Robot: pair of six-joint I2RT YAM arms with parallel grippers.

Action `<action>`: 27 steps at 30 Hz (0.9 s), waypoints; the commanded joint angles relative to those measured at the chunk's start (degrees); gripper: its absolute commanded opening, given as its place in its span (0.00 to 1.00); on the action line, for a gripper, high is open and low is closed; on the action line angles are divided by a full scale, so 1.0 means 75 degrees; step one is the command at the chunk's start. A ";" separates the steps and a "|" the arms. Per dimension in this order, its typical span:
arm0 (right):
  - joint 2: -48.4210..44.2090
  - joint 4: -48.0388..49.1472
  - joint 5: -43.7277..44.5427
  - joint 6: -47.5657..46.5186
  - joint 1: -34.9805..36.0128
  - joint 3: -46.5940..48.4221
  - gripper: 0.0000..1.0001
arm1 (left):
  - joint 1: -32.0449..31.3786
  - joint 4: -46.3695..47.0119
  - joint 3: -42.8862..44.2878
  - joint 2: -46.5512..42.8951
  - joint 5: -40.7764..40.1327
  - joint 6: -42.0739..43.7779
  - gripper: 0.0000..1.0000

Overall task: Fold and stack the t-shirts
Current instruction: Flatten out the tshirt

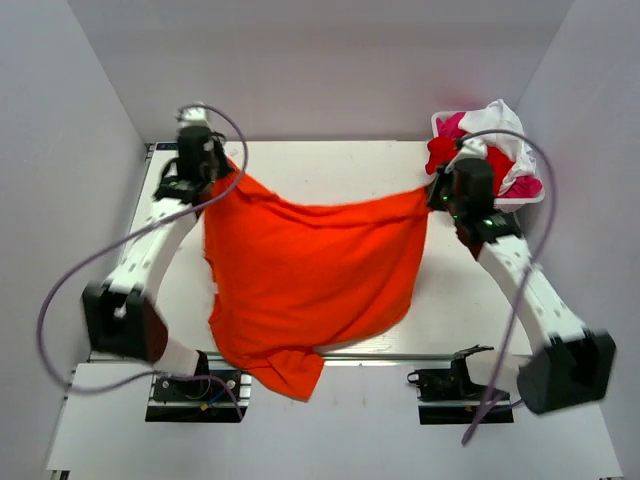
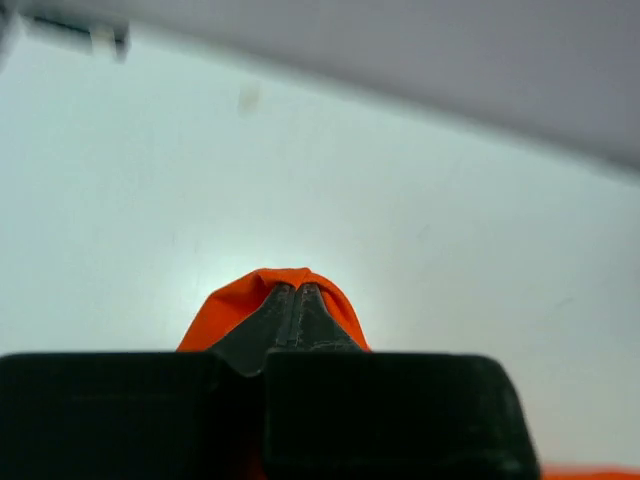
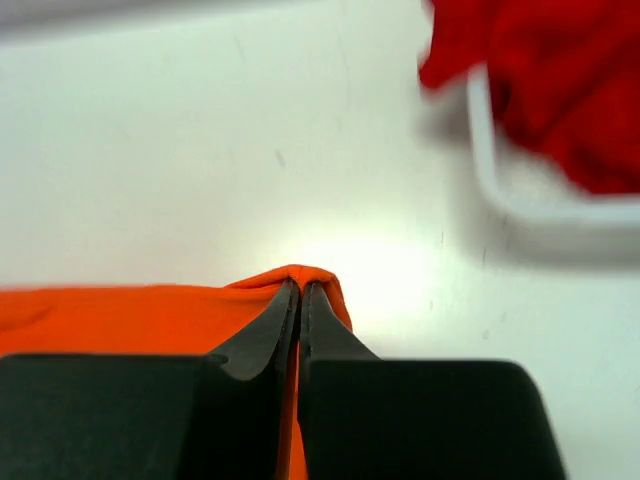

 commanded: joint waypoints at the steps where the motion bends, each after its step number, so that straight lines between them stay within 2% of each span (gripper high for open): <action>1: 0.0751 0.0254 0.0146 0.0454 -0.0032 -0.0165 0.00 | 0.0047 0.0730 -0.0508 0.0878 0.0088 -0.0132 0.00; 6: 0.2788 0.0114 -0.0076 0.0337 -0.0114 0.0349 0.00 | 0.0047 0.1095 -0.0076 0.2800 0.0277 -0.0061 0.00; 9: 0.4145 -0.0632 -0.0101 0.0161 -0.0196 0.1471 0.00 | 0.0117 0.0547 0.0931 0.4019 0.0499 -0.0061 0.00; 11: 0.4525 -0.1079 -0.0158 0.0103 -0.0301 0.2069 0.00 | 0.0117 0.0475 0.1401 0.4557 0.0499 -0.0061 0.00; 16: 0.5766 -0.1480 -0.0731 0.0290 -0.0500 0.3500 0.00 | 0.0117 0.0651 0.2091 0.5227 0.0429 0.0009 0.00; 17: 0.6106 -0.1701 -0.0802 0.0441 -0.0536 0.4210 0.00 | 0.0186 0.0651 0.2268 0.5356 0.0429 0.0009 0.00; 20: 0.6973 -0.2333 -0.0990 0.0617 -0.0653 0.5266 0.02 | 0.0268 0.0406 0.3006 0.5895 0.0359 0.0009 0.00; 21: 0.7115 -0.2452 -0.1002 0.0607 -0.0700 0.5713 0.05 | 0.0269 0.0300 0.3193 0.6036 0.0359 0.0009 0.00; 24: 0.7597 -0.2886 -0.1025 0.0607 -0.0770 0.6360 0.31 | 0.0340 0.0076 0.3792 0.6365 0.0545 0.0009 0.00; 25: 0.7574 -0.2840 -0.1107 0.0537 -0.0782 0.6304 0.45 | 0.0340 0.0076 0.3793 0.6435 0.0627 0.0009 0.00; 27: 0.7481 -0.2711 -0.1201 0.0327 -0.0782 0.6001 0.56 | 0.0340 0.0240 0.3700 0.6436 0.0628 0.0009 0.00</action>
